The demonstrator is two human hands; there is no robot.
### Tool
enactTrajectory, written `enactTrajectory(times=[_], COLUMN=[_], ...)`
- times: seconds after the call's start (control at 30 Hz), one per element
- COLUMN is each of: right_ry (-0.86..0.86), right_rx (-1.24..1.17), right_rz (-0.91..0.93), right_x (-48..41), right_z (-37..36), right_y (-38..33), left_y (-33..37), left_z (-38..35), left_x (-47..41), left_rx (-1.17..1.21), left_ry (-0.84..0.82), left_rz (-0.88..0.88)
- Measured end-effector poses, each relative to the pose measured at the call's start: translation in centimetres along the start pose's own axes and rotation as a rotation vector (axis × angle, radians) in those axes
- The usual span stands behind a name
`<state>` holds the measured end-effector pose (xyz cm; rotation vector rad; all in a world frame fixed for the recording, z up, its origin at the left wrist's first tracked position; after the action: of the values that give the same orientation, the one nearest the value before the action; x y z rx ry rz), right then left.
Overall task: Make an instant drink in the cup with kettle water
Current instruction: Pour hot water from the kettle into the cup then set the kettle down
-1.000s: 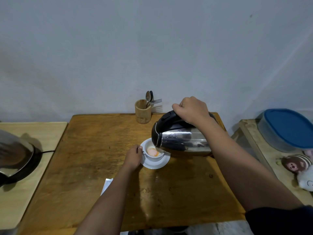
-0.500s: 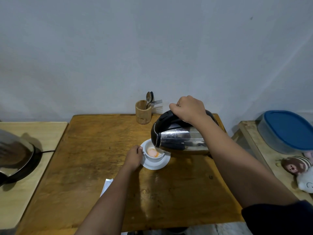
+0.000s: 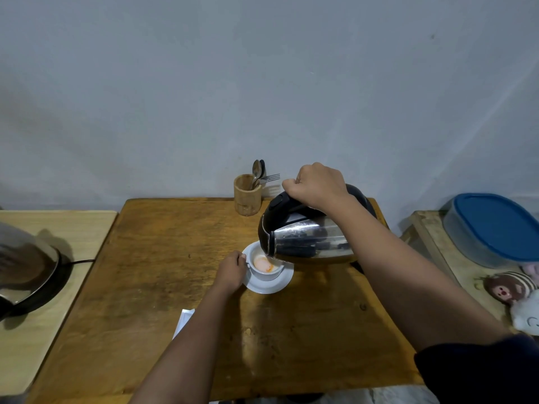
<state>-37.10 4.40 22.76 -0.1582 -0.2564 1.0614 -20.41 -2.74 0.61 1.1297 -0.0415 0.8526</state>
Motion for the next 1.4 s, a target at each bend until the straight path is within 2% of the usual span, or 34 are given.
enactTrajectory(times=[0.47,1.4], right_ry=[-0.045,-0.030], right_rx=[0.056,0.104], right_rz=[-0.001,0.011], right_x=[-0.3,-0.2], right_z=[-0.1,0.7], right_y=[-1.1,-1.9], left_y=[0.4,0.3], left_z=[0.2,0.2], left_x=[-0.1,-0.6], left_rx=[-0.012,-0.045], left_ry=[-0.025,-0.002], left_rz=[0.020,0.077])
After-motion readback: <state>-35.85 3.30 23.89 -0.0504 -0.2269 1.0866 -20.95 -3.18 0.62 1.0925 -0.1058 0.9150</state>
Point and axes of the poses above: each hand's wrist, its own x-axis away from the middle knuckle, its own z-axis out of the back of the hand, y = z × x, the point moved 5 cm from there along -x, towards the middle knuckle, and after that the axes turned 14 degrees about -y, right-handed, at the moved point
